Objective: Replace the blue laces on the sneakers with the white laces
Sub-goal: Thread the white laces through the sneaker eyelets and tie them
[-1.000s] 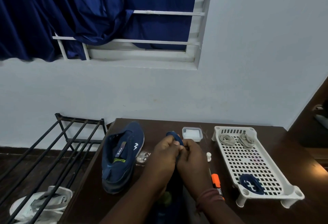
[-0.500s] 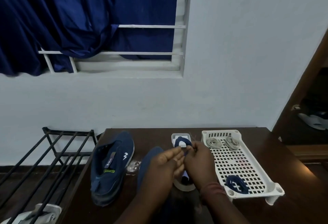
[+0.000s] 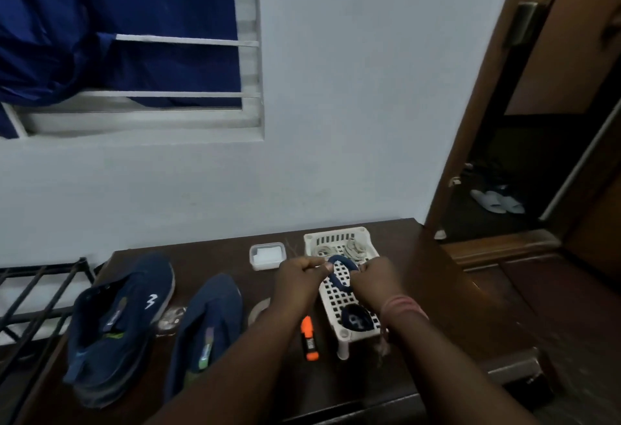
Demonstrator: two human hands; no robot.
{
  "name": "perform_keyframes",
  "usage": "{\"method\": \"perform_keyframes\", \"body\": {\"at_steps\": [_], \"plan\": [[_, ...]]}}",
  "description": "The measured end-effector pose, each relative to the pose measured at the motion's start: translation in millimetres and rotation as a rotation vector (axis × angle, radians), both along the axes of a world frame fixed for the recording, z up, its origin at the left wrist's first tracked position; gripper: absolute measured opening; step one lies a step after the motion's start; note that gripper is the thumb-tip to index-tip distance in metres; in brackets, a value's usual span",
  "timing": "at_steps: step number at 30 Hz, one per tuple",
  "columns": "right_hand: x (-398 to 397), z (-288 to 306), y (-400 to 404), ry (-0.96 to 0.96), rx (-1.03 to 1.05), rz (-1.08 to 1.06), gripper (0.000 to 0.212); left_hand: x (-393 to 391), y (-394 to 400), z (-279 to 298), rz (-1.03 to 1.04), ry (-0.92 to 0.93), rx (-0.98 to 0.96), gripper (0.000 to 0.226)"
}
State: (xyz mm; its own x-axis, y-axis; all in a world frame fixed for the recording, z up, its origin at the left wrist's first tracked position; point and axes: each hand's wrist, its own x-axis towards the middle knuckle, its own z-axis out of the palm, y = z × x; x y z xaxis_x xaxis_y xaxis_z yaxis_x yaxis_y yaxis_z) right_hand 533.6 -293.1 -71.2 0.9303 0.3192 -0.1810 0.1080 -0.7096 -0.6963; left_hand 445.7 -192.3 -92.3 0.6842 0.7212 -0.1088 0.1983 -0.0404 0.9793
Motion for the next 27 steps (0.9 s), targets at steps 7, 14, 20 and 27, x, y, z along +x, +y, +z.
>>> {"method": "perform_keyframes", "body": {"at_steps": [7, 14, 20, 27], "plan": [[42, 0, -38, 0.035, -0.228, -0.042, 0.019, 56, -27, -29, -0.209, 0.139, 0.085, 0.028], [54, -25, -49, 0.021, -0.331, 0.004, 0.034, 88, -43, -50, -0.319, 0.340, 0.459, 0.026], [49, -39, -40, -0.112, -0.401, 0.054, 0.033, 99, -40, -60, -0.400, 0.488, 0.662, 0.021], [46, -36, -31, -0.191, -0.473, 0.126, 0.027, 108, -42, -60, -0.479, 0.598, 0.839, 0.020]]}}
